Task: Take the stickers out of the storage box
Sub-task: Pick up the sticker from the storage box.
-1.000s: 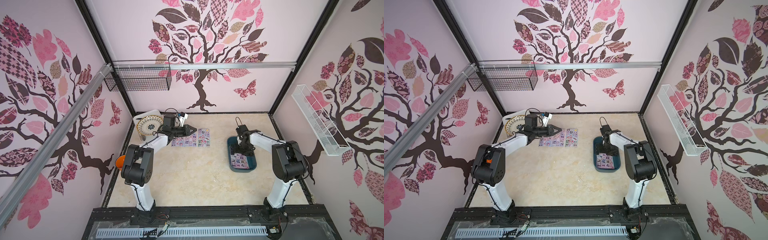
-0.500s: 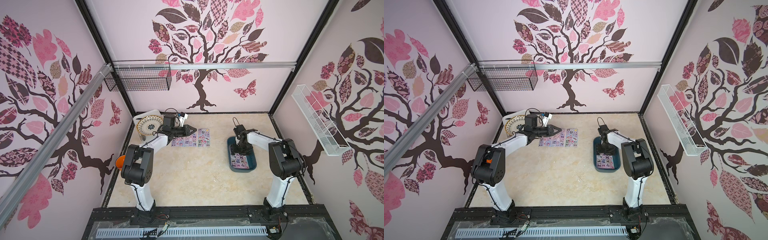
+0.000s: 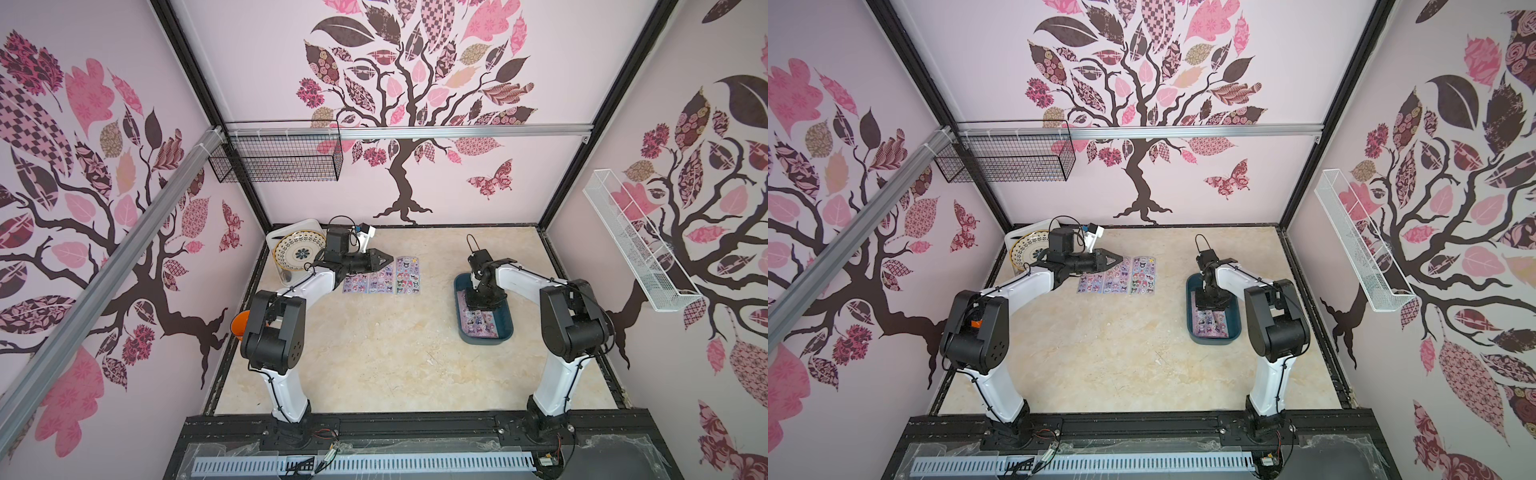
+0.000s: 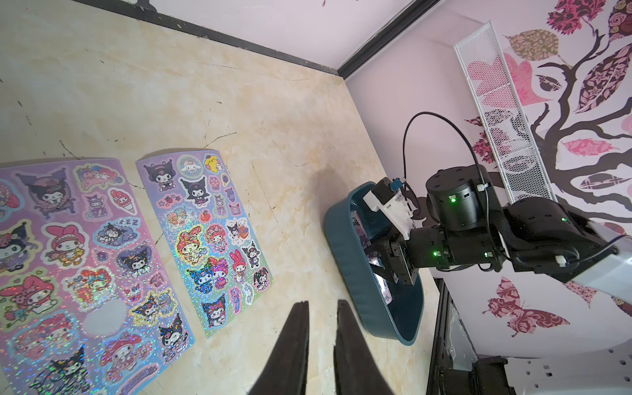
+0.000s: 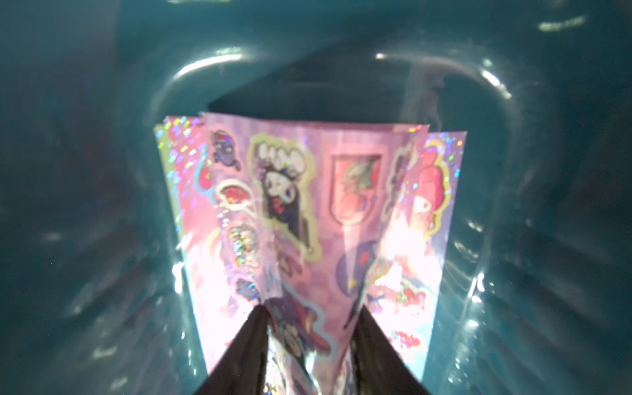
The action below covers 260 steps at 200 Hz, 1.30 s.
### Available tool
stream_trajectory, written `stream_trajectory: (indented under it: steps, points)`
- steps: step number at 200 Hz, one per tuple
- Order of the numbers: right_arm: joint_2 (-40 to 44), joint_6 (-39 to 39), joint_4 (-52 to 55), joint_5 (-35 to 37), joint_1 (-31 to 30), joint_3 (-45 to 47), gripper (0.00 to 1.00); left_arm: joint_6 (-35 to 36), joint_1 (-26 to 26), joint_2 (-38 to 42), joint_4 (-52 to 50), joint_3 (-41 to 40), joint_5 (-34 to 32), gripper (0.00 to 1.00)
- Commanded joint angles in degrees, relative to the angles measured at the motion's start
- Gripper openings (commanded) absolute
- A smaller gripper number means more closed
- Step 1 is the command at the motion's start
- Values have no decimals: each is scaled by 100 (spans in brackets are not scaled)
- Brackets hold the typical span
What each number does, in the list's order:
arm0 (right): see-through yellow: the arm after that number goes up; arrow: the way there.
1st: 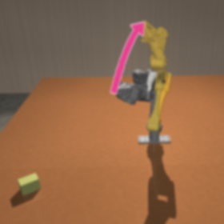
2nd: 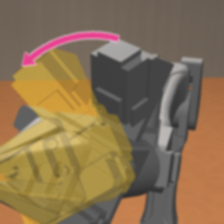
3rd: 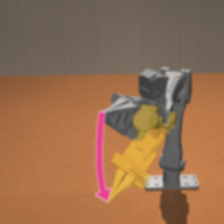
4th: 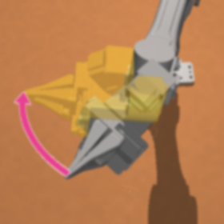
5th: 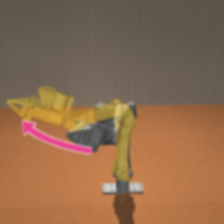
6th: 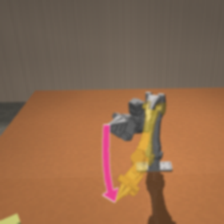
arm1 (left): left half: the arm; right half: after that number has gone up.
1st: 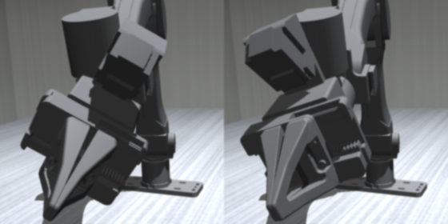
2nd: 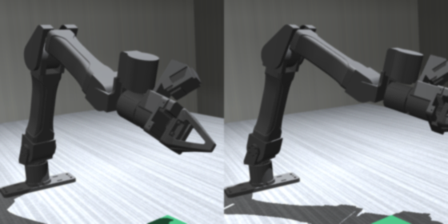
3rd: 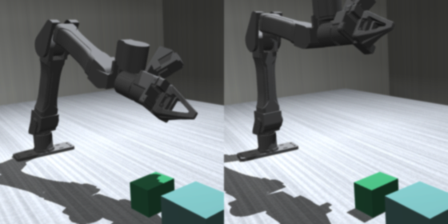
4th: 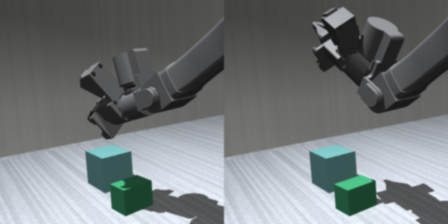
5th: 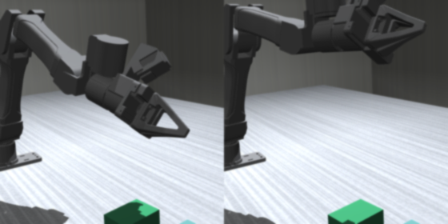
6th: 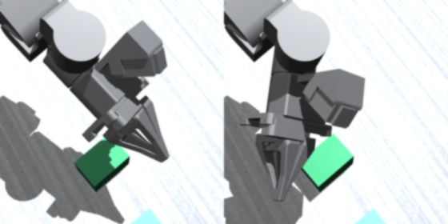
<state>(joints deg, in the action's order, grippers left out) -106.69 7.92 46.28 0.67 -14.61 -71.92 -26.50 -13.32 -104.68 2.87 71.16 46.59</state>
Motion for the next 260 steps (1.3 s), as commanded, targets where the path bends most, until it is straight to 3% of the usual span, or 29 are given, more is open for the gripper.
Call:
stream_trajectory:
  steps: [1, 16, 35, 115, 174, 209, 260]
  points:
    - [416, 2, 11, -123, 4, 13, 37, 110, 4, 128, -23, 74, 29, 21]
    - [519, 9, 8, -178, 11, 21, 35, 101, 5, 136, -16, 63, 43, 21]
    - [597, -19, 60, -270, 39, 7, 23, 98, 0, 141, -8, 55, 52, 21]
    - [1493, 24, 230, -832, 275, 10, 23, -97, -24, 63, 192, 56, 222, 21]
    - [1899, 269, 561, -1524, 299, -1139, 23, -395, -323, -125, 487, 249, 518, 21]
    - [1839, 795, -145, -2455, 298, -1321, 24, -822, -615, -217, 1158, 327, 881, 21]
    - [2134, 1474, -1624, -3394, 310, -581, 24, -1904, -869, -562, 2584, 319, 1353, 29]
